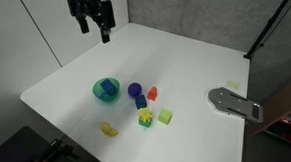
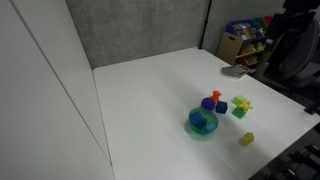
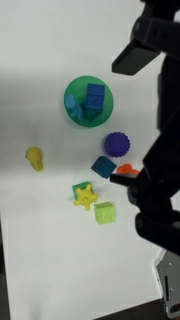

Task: Remove the orange toy from the bowl and put it on the table

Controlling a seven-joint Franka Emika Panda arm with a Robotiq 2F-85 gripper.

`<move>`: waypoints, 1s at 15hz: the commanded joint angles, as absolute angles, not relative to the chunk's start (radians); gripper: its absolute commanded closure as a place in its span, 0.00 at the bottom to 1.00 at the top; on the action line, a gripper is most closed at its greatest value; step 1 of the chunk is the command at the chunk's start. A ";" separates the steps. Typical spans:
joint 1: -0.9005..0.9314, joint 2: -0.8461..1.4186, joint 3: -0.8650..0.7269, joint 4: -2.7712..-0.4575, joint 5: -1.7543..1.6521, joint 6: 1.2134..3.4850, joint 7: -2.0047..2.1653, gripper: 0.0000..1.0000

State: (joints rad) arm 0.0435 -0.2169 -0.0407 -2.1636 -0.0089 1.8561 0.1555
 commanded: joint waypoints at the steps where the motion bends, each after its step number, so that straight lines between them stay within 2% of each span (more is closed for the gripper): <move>1: 0.024 -0.346 -0.022 -2.237 -0.004 1.822 0.120 0.00; 8: 0.023 -0.541 -0.030 -2.376 0.003 1.826 0.060 0.00; 15: 0.022 -0.615 -0.031 -2.451 0.006 1.827 0.028 0.00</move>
